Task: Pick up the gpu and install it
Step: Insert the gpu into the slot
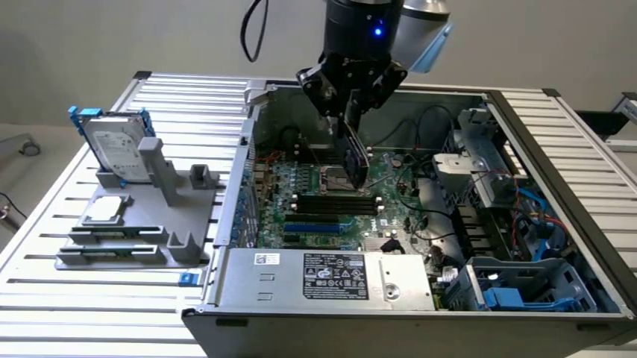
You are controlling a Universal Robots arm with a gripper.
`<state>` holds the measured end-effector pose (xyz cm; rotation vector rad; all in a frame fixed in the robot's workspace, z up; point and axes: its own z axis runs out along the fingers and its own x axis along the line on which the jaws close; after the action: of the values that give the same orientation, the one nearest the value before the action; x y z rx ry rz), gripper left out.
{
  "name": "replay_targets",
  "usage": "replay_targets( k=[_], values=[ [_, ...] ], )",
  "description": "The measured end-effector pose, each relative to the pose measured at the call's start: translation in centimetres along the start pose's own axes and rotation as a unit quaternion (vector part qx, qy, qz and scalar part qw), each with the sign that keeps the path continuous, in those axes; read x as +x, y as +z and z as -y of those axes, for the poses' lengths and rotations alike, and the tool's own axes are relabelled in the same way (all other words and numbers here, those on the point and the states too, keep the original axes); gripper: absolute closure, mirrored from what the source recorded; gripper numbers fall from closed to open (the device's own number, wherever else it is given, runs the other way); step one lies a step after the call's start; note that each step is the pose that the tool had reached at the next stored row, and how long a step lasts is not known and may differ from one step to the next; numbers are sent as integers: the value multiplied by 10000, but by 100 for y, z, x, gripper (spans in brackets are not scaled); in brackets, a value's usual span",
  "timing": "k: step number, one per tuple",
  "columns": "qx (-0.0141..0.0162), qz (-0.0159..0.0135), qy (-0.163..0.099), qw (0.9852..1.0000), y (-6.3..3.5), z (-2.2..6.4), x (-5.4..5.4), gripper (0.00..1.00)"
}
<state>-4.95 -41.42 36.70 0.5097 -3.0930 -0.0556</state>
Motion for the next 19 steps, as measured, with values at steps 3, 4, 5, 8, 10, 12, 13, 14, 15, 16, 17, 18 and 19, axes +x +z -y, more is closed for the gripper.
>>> replay_targets(
  k=[3, 4, 5, 8, 10, 12, 13, 14, 15, 16, 17, 18, 19],
  values=[
    [0, -10, -275, 9996, 15, 0, 0, 73],
    [0, -13, -365, 9993, 20, 0, 0, 73],
    [0, -16, -455, 9990, 24, 0, 0, 73],
    [0, -26, -724, 9974, 39, 0, -1, 73],
    [0, -33, -911, 9958, 49, 0, -1, 73],
    [1, -39, -1090, 9940, 59, 0, -1, 73],
    [0, -43, -1182, 9930, 64, 0, -1, 73],
    [1, -46, -1271, 9919, 69, 0, -1, 73],
    [1, -49, -1361, 9907, 74, -1, -1, 73],
    [1, -52, -1449, 9894, 78, -1, -1, 73],
    [1, -55, -1538, 9881, 84, -1, -1, 73],
    [1, -58, -1627, 9867, 88, -1, -1, 73],
    [1, -62, -1721, 9851, 93, -1, -1, 73]
  ],
)
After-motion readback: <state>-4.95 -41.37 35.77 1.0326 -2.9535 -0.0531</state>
